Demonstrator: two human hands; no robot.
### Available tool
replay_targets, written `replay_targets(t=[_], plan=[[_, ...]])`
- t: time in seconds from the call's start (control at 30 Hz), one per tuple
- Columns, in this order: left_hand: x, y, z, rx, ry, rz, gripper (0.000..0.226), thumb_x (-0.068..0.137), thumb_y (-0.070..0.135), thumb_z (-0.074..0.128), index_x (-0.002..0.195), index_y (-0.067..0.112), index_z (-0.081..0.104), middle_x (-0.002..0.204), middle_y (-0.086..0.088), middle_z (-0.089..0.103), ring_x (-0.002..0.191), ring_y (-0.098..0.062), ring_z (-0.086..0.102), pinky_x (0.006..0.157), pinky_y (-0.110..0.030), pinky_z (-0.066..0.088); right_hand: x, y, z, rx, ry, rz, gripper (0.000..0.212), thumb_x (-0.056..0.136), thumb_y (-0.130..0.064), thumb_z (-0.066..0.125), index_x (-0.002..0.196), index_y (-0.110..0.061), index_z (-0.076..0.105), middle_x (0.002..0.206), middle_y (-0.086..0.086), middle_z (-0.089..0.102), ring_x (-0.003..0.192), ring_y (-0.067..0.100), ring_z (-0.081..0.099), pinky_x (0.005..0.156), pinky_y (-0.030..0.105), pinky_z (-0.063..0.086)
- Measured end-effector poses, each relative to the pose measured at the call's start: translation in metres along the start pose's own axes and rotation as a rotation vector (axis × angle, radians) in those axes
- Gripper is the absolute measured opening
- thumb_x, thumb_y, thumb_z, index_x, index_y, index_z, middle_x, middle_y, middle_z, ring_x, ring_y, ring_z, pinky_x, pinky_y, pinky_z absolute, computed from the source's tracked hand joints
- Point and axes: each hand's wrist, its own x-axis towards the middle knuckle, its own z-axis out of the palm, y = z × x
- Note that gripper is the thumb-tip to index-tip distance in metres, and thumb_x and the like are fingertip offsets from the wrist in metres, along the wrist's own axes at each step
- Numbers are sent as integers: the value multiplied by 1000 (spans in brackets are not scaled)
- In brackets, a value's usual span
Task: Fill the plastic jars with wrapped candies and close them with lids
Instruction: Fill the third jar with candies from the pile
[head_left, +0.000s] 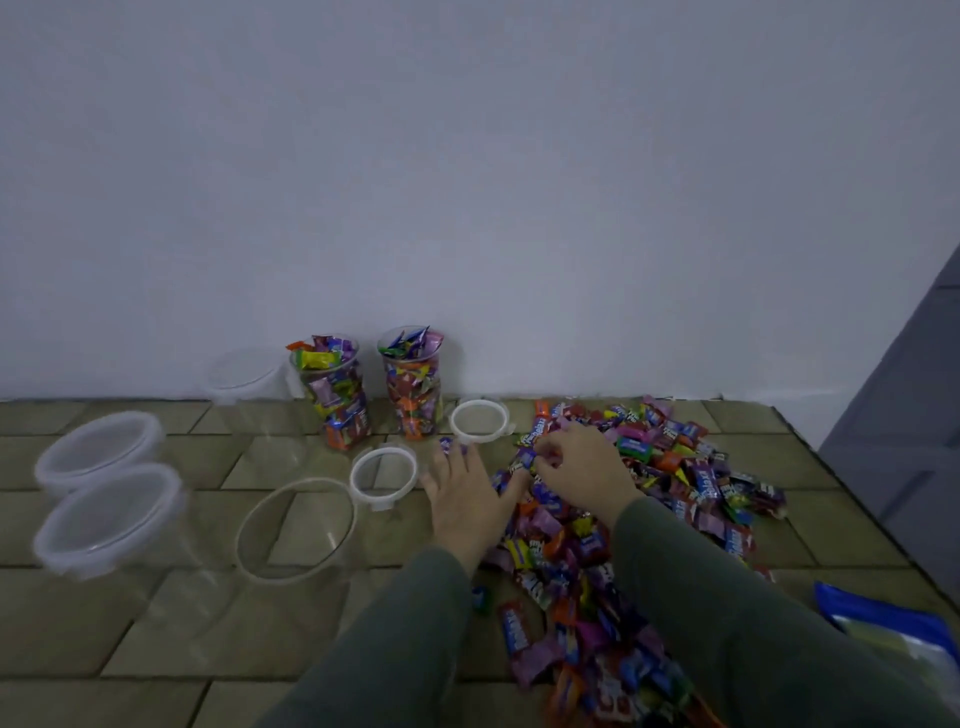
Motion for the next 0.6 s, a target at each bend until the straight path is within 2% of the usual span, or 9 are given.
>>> replay_targets(t=[0.1,0.23,0.37,0.43,0.47,0.53,0.6], plan=[[21,2,8,-14,-22,-10,92,90,73,28,155,10,10,163,-9,1,149,-28,-11,117,-53,-5,25,21,6,-152,16,14,27,91,-39,53,110,-26,65,119,1,49,120,22,39,99,42,34],[36,1,19,-47,-18,-89,89,91,71,29,154,11,10,162,-10,5,149,-28,-9,117,-53,-5,59,43,12,-221,-4,-6,37,94,-43,47,123,-24,57,134,2,45,129,23,34,106,45,29],[37,5,29,-88,11,-114,85,92,70,27,154,13,13,161,-7,9,149,-25,-4,116,-53,-6,83,51,18,-255,-99,-127,55,97,-48,41,146,-23,35,156,1,24,143,25,17,114,49,19],[33,11,31,-104,-1,-84,83,92,69,29,153,14,17,159,-7,15,148,-24,7,117,-52,2,90,54,25,-280,-215,-121,63,95,-58,37,150,-27,27,160,-2,13,147,30,6,114,55,13],[29,14,33,-113,-7,-52,83,90,71,32,152,16,21,157,-6,21,145,-24,17,116,-51,11,92,55,30,-281,-271,-94,67,93,-63,36,150,-29,26,161,-3,10,147,33,3,113,58,10],[21,20,39,-156,-13,23,86,84,74,41,148,20,26,148,-1,32,137,-22,32,111,-43,29,91,58,39,-274,-278,-74,71,87,-71,38,146,-32,32,159,-1,17,145,35,10,111,60,13],[15,24,45,-112,5,88,93,74,79,38,148,23,26,141,1,35,130,-20,35,106,-38,32,87,58,44,-301,-174,-111,63,84,-72,42,132,-31,46,145,3,36,132,33,30,105,54,25]])
